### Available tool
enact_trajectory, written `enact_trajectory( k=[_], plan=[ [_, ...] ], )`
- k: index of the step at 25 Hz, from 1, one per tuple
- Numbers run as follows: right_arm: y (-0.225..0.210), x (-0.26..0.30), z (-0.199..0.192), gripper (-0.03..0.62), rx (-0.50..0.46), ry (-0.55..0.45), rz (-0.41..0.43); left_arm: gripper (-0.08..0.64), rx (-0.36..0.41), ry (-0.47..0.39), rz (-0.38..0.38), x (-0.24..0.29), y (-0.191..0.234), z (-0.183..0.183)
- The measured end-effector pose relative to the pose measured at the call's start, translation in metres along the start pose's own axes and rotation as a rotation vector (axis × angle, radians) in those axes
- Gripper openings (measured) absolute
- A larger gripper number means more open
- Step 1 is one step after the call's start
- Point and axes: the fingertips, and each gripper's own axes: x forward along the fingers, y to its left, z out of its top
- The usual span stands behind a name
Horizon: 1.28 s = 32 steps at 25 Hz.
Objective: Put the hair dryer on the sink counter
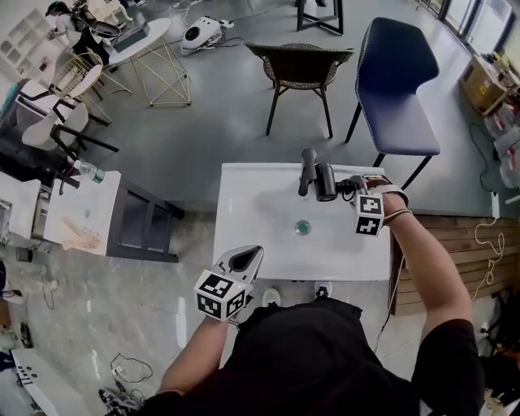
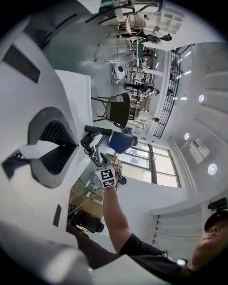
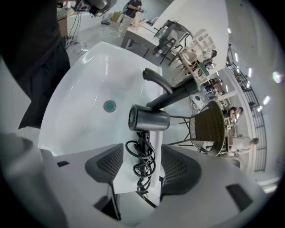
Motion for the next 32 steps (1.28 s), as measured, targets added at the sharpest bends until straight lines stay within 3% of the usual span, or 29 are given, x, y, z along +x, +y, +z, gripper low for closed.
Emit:
enact_trajectory(
  k=[3, 6, 9, 14, 17, 19, 23, 32],
  plan=[
    [0.000, -0.020, 0.015, 0.229, 0.207, -0.059, -0.032, 0.000, 0.016, 0.006, -0.023, -0.004, 0.004, -0.002],
    [0.009, -0.043, 0.033, 0.143, 0.440, -0.138, -0.060, 0.000, 0.033, 0.007, -0.049, -0.007, 0.007, -0.001],
    [0.026, -0.068, 0.059, 0.040, 0.615, -0.230, -0.082, 0.000, 0.057, 0.006, -0.082, -0.010, 0.007, 0.001],
    [0.063, -0.118, 0.106, 0.011, 0.973, -0.479, -0.078, 0.000, 0.100, 0.002, -0.140, -0.018, -0.001, 0.003],
    [0.081, -0.148, 0.123, 0.005, 1.229, -0.634, -0.086, 0.000, 0.114, 0.006, -0.179, -0.024, -0.008, -0.003],
    [0.090, -0.164, 0.130, 0.003, 1.348, -0.708, -0.097, 0.000, 0.125, 0.012, -0.207, -0.027, -0.013, -0.008],
    [0.101, -0.192, 0.140, 0.003, 1.424, -0.792, -0.119, 0.000, 0.135, 0.022, -0.231, -0.029, -0.020, -0.016],
    [0.108, -0.226, 0.148, 0.003, 1.336, -0.864, -0.120, 0.000, 0.120, -0.036, -0.192, -0.043, -0.049, -0.012]
  ],
)
